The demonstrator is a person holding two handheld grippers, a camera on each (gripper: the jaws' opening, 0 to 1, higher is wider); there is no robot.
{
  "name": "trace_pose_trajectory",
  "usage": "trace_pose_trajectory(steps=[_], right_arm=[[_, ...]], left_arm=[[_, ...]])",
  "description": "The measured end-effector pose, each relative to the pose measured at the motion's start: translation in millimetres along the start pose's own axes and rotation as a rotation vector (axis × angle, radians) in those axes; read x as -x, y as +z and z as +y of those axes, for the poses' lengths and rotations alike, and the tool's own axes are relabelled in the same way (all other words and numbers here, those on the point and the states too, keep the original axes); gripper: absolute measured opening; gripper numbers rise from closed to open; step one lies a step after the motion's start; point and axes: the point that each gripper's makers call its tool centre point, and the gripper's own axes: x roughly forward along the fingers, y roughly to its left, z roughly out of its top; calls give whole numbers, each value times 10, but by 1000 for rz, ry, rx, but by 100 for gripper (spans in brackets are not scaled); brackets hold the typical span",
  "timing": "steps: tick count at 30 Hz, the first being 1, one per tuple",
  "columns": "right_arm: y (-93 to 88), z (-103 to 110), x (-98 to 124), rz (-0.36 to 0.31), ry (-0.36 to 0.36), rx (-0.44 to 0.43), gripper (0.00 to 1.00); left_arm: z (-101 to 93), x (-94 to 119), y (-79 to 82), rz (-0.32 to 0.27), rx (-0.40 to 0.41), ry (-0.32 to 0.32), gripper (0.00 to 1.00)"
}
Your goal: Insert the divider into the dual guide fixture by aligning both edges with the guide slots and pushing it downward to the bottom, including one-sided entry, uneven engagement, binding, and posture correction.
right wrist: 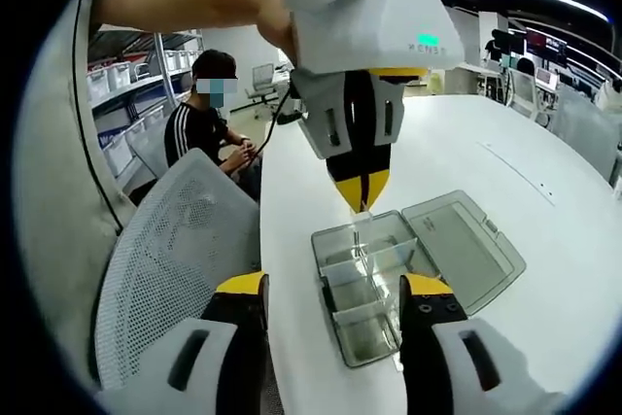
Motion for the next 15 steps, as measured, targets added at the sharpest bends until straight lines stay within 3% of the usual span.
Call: trace_pose_trajectory(steps=[15], right_arm=[[-19,13,2,2,4,-7,53]], left_arm=[[20,-43,-6,4,2,8,0]])
